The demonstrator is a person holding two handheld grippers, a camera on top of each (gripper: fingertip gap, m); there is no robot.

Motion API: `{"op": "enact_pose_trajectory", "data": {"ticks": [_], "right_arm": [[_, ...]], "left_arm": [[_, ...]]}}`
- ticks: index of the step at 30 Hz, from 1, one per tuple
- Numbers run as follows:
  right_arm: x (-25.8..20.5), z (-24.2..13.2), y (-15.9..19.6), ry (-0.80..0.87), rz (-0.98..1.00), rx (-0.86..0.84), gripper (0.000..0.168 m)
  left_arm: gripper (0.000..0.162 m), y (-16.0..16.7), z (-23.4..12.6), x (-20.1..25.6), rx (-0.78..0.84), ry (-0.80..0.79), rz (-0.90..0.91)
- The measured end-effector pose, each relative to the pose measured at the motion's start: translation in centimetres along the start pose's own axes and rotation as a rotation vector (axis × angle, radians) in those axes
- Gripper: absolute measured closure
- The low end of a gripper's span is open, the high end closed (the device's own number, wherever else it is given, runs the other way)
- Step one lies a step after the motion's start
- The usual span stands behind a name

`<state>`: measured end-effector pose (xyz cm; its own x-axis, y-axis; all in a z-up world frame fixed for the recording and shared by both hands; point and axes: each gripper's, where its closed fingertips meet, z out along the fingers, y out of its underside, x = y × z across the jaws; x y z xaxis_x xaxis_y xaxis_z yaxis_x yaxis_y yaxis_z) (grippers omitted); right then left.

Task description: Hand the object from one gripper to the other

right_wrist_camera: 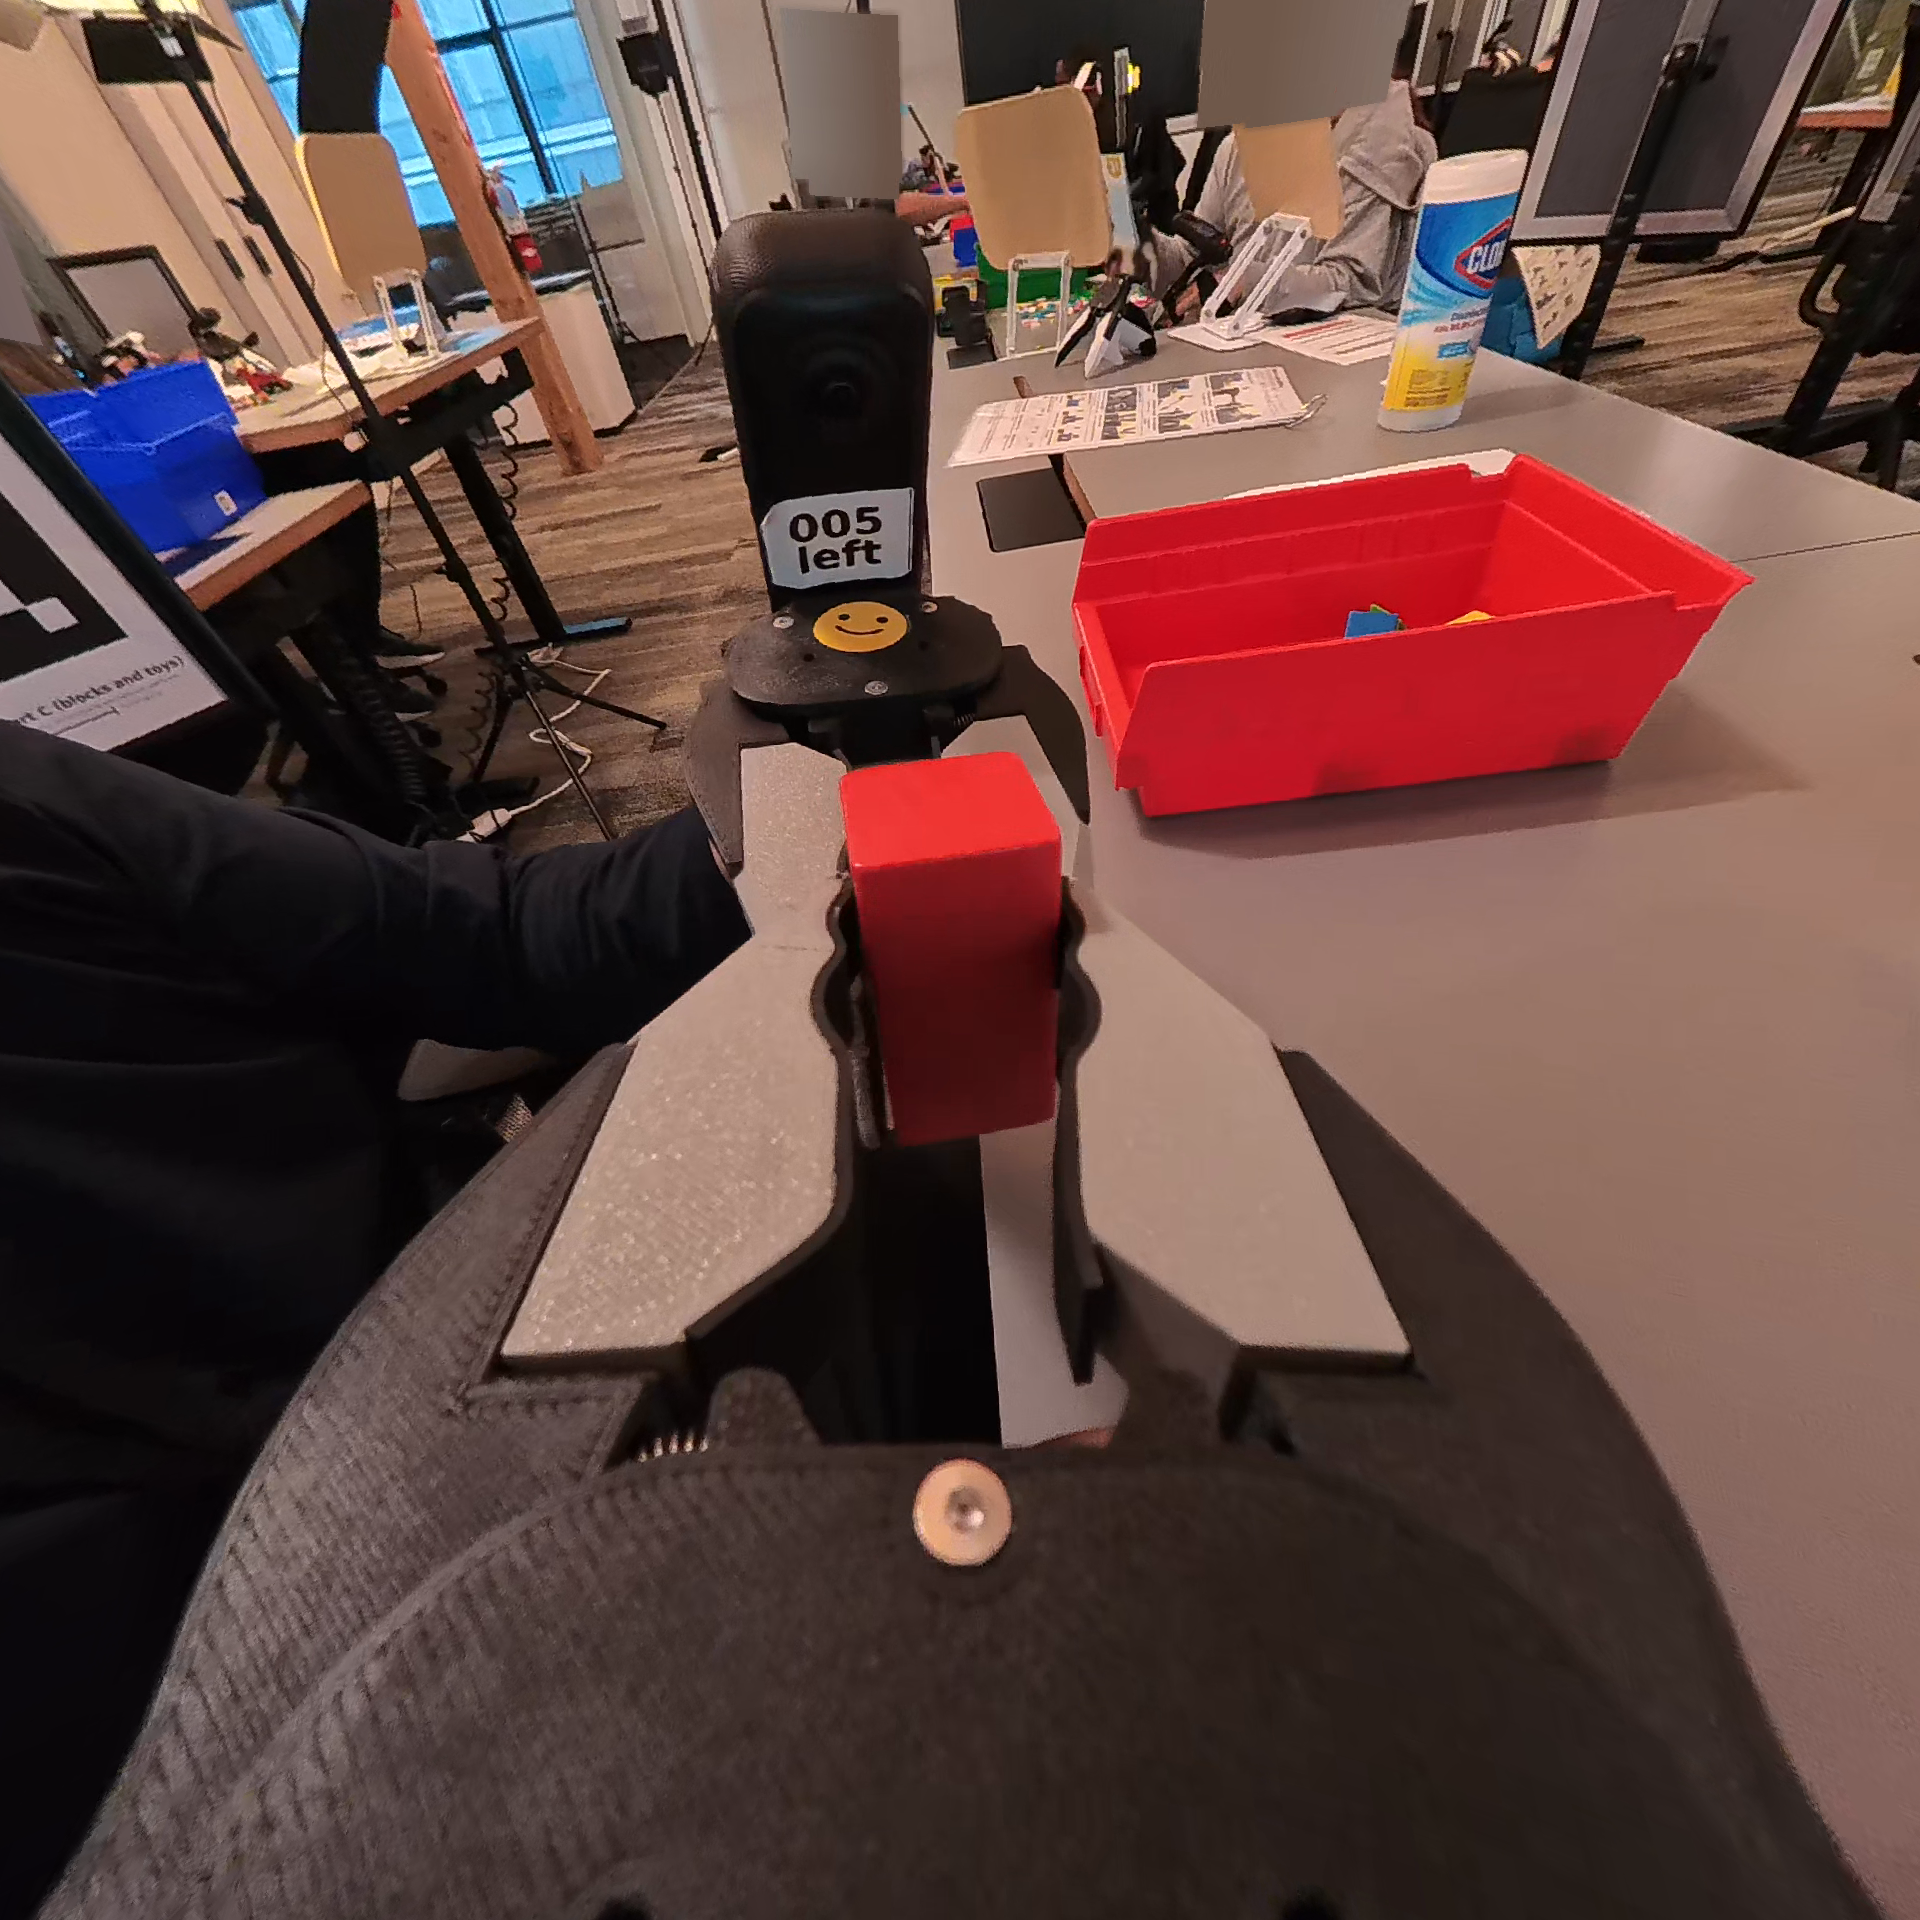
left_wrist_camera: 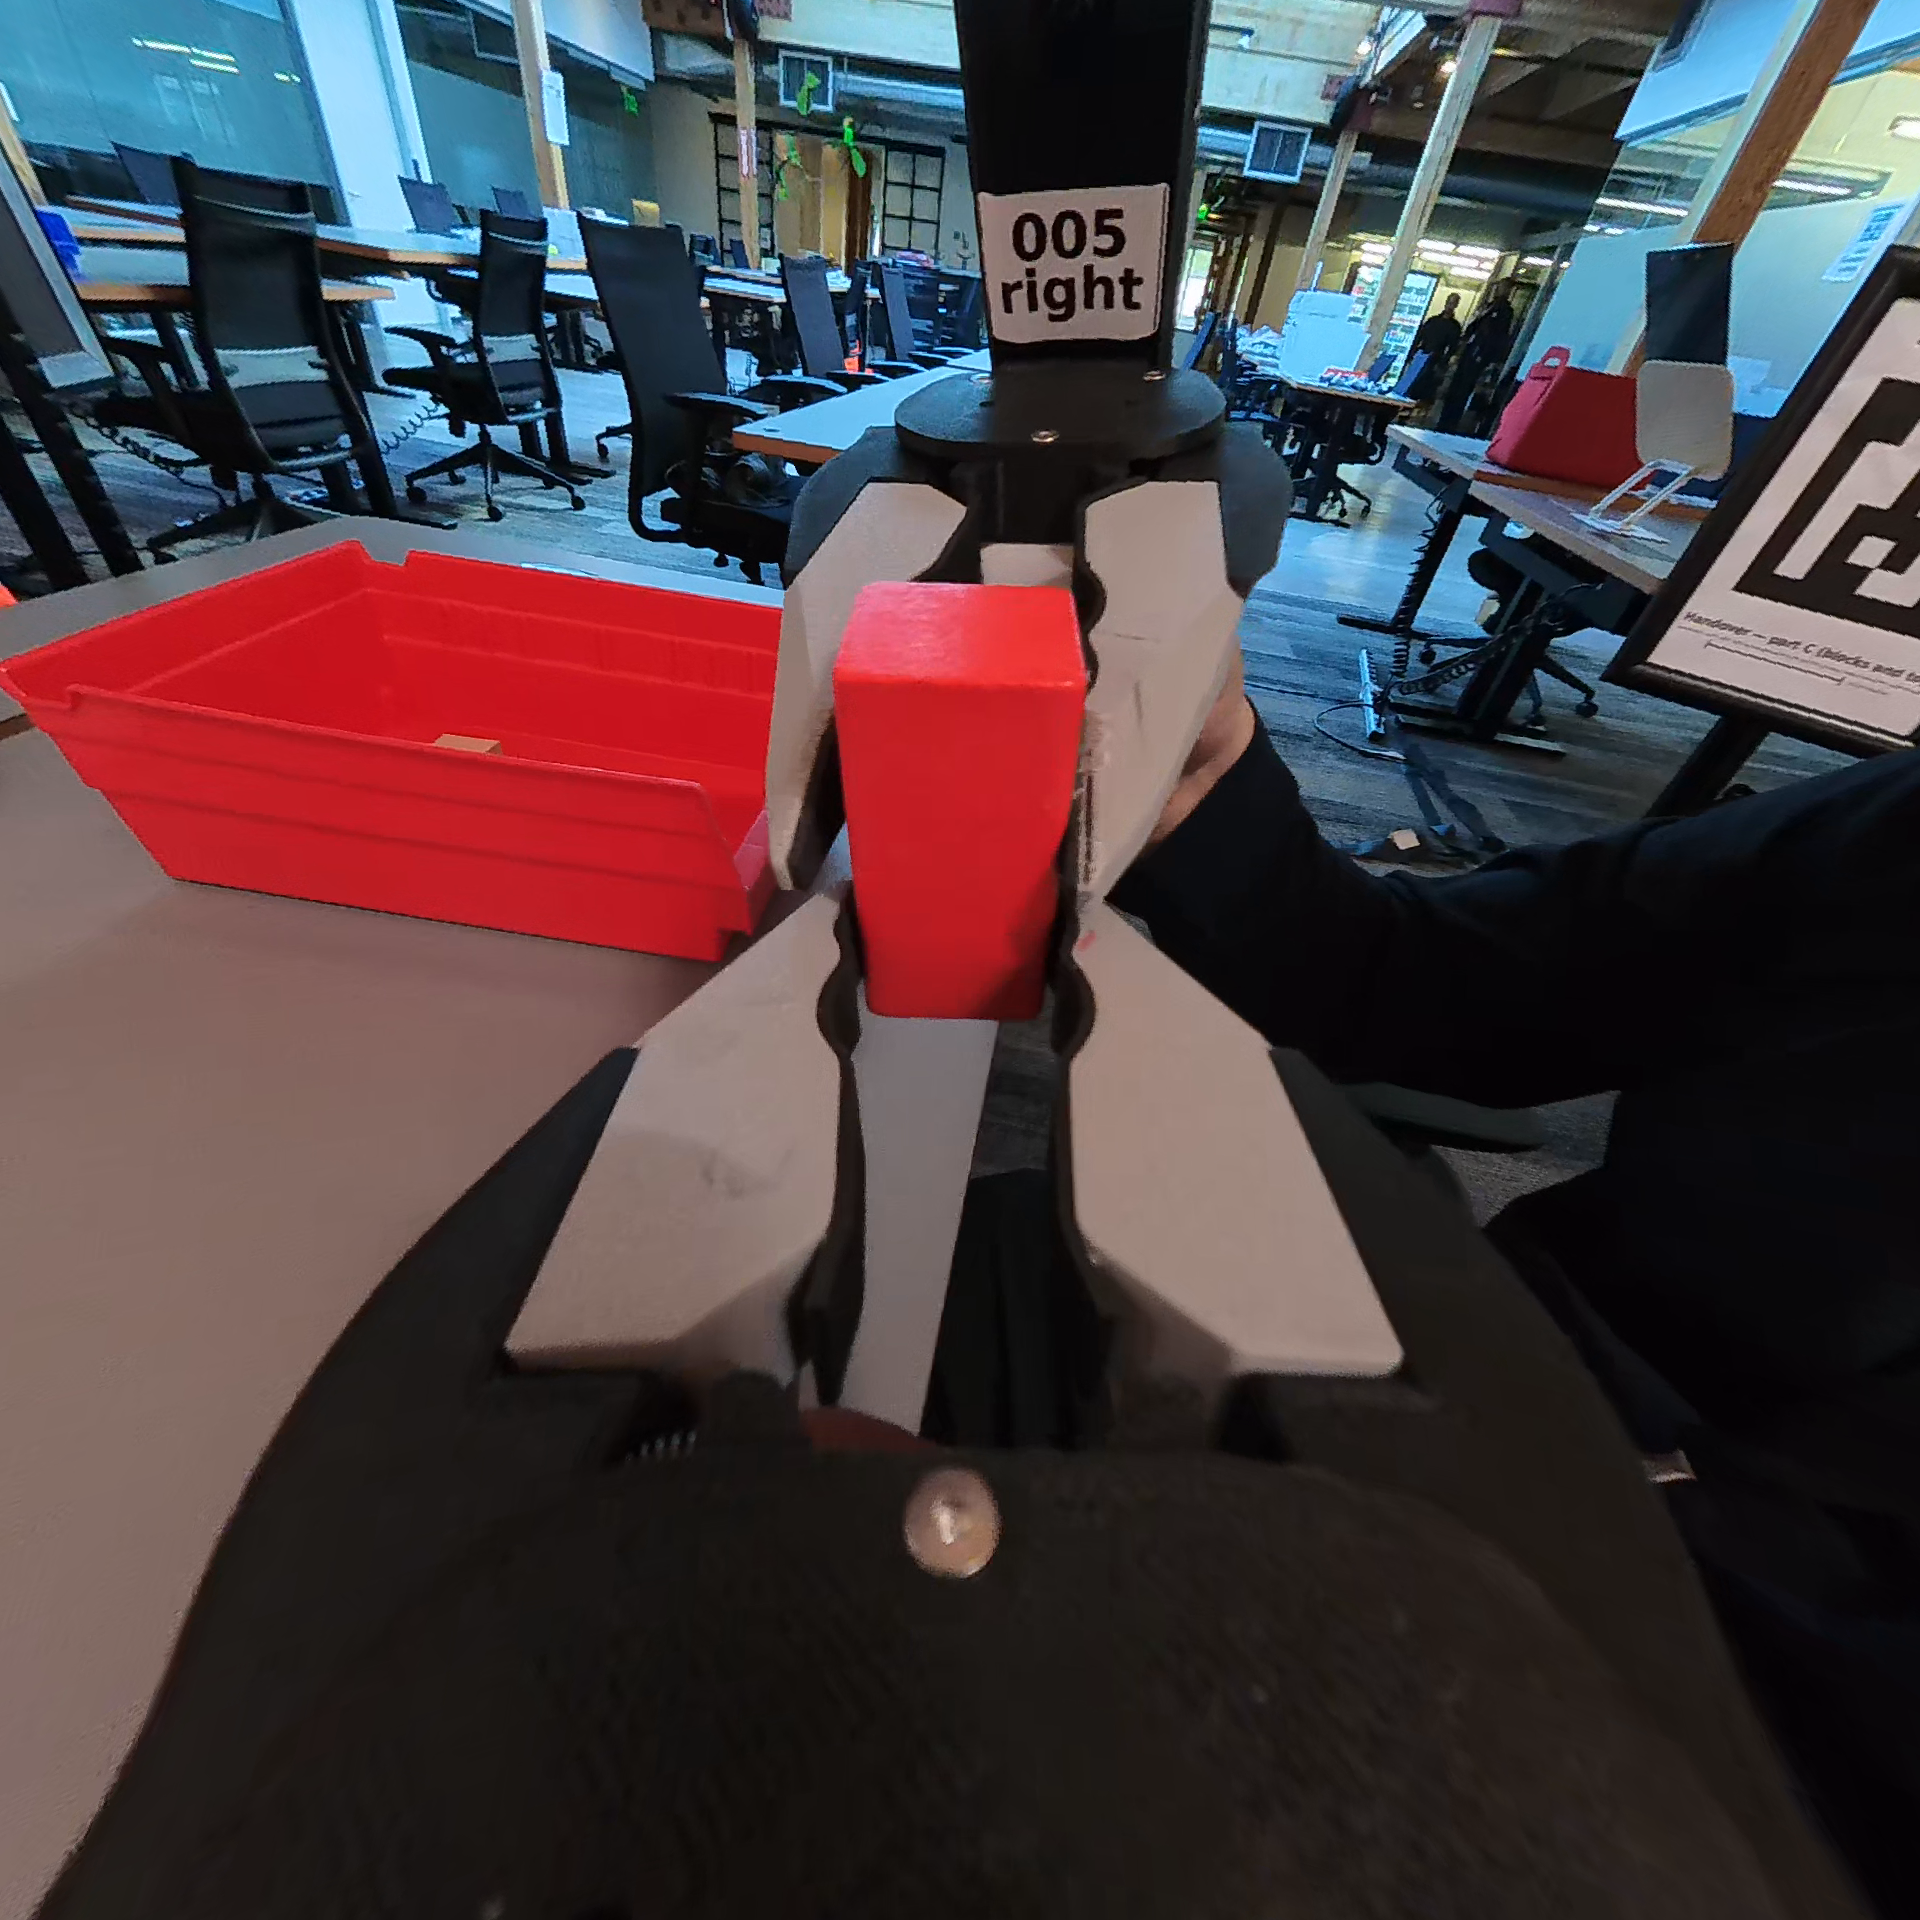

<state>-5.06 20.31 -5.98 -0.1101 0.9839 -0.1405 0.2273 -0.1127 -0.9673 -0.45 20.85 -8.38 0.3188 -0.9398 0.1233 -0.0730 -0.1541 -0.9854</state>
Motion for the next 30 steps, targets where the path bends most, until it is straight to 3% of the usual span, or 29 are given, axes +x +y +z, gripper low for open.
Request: {"op": "enact_pose_trajectory", "data": {"ticks": [11, 14, 17, 22, 26, 30], "right_arm": [[0.3, -0.7, -0.6, 0.019, 0.004, 0.017, 0.136], [2.7, -4.0, -1.6, 0.153, -0.023, 0.045, 0.136], [8.6, -9.9, -1.4, 0.465, -0.028, 0.036, 0.136], [19.0, -21.5, 5.4, 1.041, 0.099, -0.199, 0.135], [22.1, -24.0, 10.9, 1.107, 0.26, -0.352, 0.135], [23.3, -25.5, 16.3, 1.178, 0.35, -0.632, 0.135]], "left_arm": [[0.128, -0.5, -0.6, 0.2, 0.042, 0.071, -0.086], [0.126, -0.9, -2.0, -0.7, 0.046, 0.031, -0.09], [0.13, -1.7, -3.6, -1.8, 0.082, -0.013, -0.109], [0.136, -1.9, -4.4, -2.7, 0.098, -0.023, -0.156], [0.135, -0.6, -3.2, -2.6, 0.03, -0.022, -0.153], [0.134, 0.6, -2.3, -2.5, -0.029, -0.025, -0.152]]}}
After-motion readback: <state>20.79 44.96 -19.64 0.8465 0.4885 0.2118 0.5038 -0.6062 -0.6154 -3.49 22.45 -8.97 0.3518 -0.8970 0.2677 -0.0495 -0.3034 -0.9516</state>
